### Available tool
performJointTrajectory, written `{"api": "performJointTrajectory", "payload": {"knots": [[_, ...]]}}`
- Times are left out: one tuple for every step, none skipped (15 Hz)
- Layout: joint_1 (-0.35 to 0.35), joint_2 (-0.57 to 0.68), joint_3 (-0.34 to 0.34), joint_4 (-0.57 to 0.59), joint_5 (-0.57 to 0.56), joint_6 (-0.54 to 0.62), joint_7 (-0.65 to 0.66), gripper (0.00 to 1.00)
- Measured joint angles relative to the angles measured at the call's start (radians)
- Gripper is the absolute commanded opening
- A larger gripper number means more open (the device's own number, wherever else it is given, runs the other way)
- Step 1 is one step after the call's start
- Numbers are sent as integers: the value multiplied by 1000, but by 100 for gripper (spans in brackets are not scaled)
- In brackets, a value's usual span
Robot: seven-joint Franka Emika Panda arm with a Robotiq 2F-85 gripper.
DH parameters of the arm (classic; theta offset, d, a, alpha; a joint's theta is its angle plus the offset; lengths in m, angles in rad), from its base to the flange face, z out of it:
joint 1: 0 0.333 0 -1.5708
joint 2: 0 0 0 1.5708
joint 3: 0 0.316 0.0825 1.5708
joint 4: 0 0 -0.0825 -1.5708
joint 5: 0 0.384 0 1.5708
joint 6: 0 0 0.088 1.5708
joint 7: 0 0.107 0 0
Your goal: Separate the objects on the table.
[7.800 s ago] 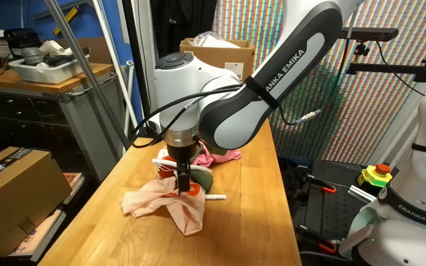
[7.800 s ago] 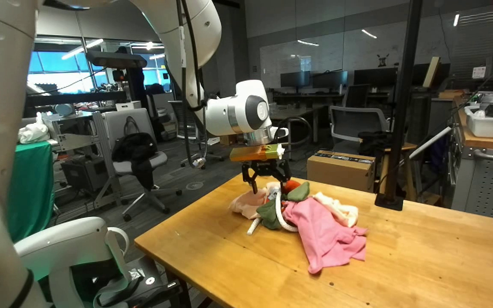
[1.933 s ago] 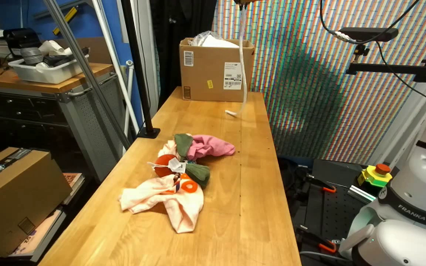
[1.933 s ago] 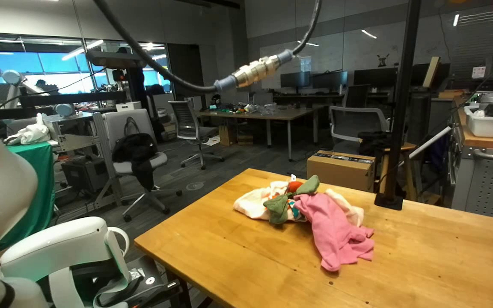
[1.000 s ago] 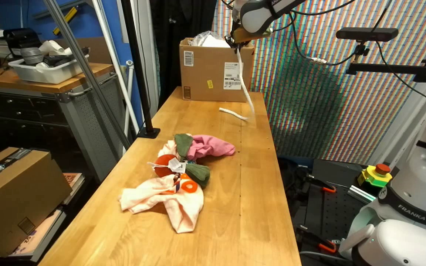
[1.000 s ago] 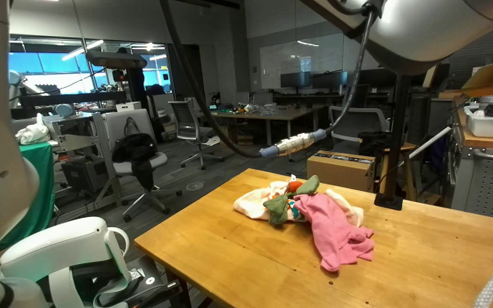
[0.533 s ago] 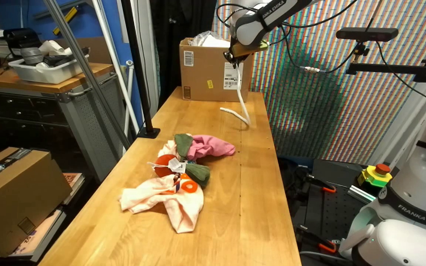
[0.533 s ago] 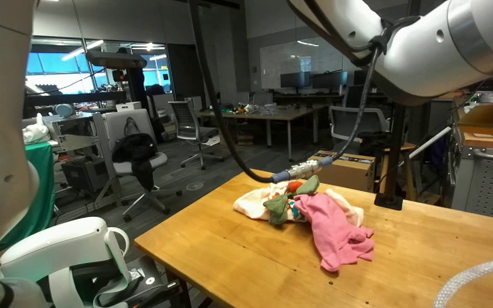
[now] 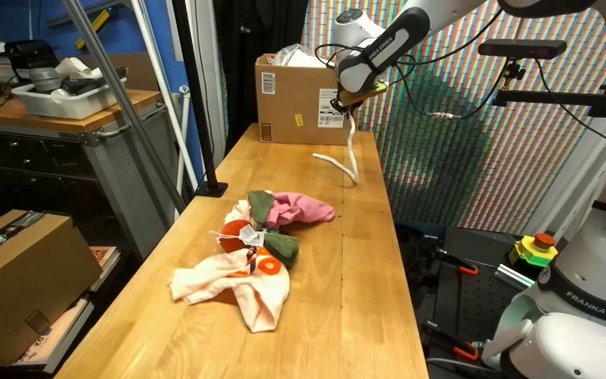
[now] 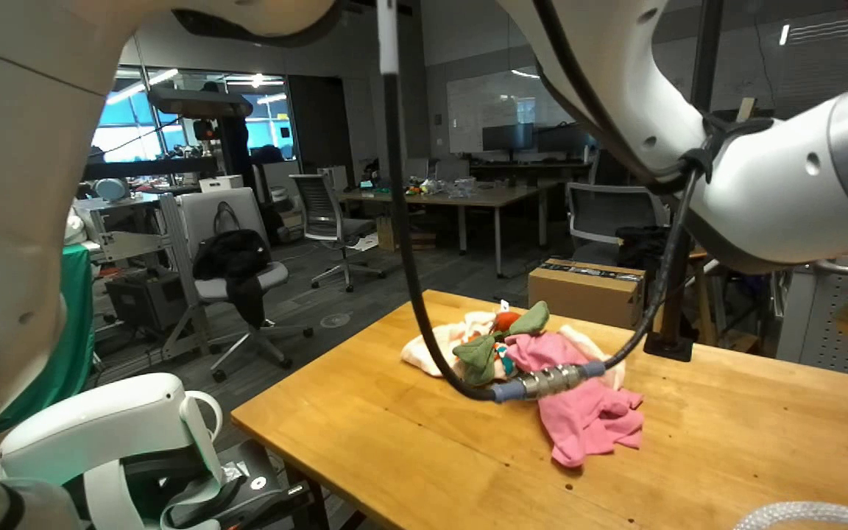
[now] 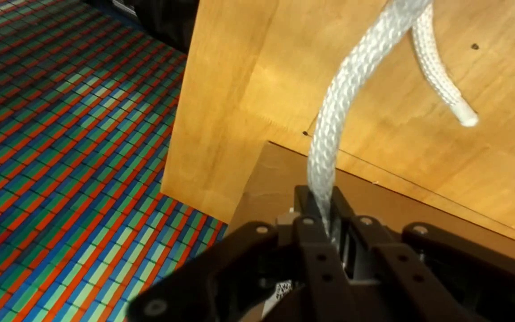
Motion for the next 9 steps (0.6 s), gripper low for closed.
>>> {"api": "performJointTrajectory", "payload": {"knots": [[0, 24, -6, 11, 1, 0, 0, 3], [0, 48, -9, 23, 3, -1, 0, 3], [0, 72, -10, 33, 8, -1, 0, 3], [0, 95, -8, 43, 21, -1, -5, 3], [0, 117, -3, 54, 42, -1, -19, 3], [0, 138, 3, 66, 69, -1, -36, 3], [0, 158, 9, 79, 93, -2, -52, 3], [0, 179, 14, 94, 115, -4, -65, 3], [1, 200, 15, 112, 128, -10, -73, 3]]}}
